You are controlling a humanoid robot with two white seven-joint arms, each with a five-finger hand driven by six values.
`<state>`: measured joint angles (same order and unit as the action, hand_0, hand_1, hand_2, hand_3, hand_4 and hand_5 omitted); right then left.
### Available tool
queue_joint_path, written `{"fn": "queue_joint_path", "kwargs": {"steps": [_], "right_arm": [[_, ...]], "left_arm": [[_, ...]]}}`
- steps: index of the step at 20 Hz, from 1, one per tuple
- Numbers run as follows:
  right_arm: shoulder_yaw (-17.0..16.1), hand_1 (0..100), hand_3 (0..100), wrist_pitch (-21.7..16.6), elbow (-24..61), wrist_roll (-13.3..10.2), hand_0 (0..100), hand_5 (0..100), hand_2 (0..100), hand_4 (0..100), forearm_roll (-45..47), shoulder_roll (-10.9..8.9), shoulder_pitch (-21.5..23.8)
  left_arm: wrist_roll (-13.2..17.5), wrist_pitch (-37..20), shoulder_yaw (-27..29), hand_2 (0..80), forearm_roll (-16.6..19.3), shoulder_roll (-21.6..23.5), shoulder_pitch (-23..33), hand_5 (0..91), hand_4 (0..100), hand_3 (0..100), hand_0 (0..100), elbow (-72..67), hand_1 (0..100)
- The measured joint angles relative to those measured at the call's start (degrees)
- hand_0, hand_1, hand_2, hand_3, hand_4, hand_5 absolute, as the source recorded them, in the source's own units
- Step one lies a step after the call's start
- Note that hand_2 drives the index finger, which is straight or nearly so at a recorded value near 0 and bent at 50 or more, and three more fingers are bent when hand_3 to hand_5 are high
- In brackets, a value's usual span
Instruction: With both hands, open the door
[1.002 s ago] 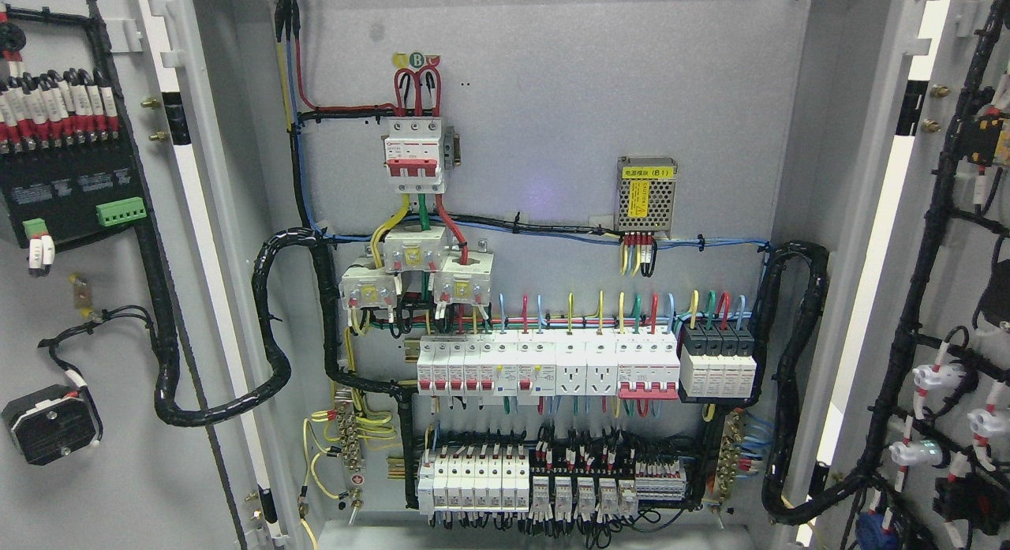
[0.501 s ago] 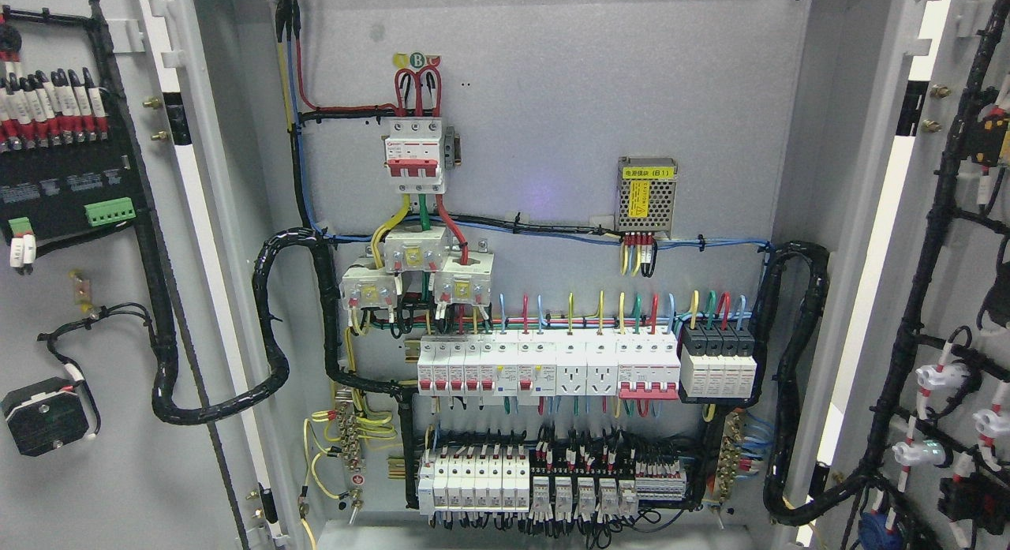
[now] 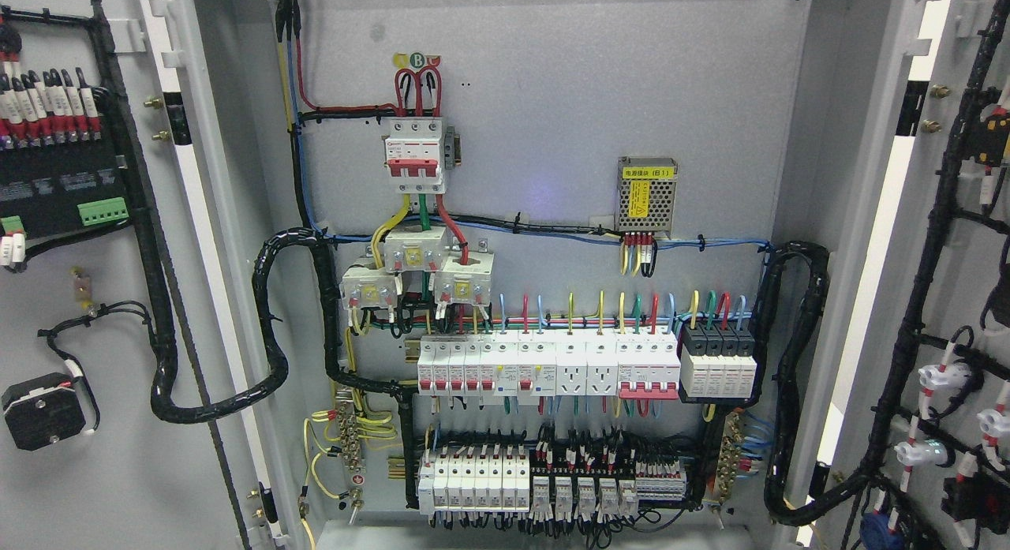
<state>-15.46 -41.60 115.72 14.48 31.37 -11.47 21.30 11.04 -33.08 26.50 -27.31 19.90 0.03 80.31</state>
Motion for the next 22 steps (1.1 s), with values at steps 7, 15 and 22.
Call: {"fn": "queue_joint_path", "kwargs": {"steps": [7,15,22], "right_arm": [[-0.61,0,0,-0.03,-0.10,-1.21,38,0,0,0,1.05,0.06,0.70],[-1.16,0,0,-0.04,-0.27,-1.47,38,0,0,0,1.40,0.10,1.86],[-1.87,0,0,0.09,-0.42,-2.65,38,0,0,0,1.70,0.10,3.00]], "left_arm": [[0.00,0.30,0.24,0.0,-0.05,0.12,-0.02,0.0,0,0,0,-0.48,0],[0.00,7.34,0.56,0.0,-0.06,0.18,-1.74,0.0,0,0,0,-0.94,0],[-0.02,9.06,0.73,0.0,0.07,0.18,-3.13,0.0,0,0,0,-1.22,0]]}}
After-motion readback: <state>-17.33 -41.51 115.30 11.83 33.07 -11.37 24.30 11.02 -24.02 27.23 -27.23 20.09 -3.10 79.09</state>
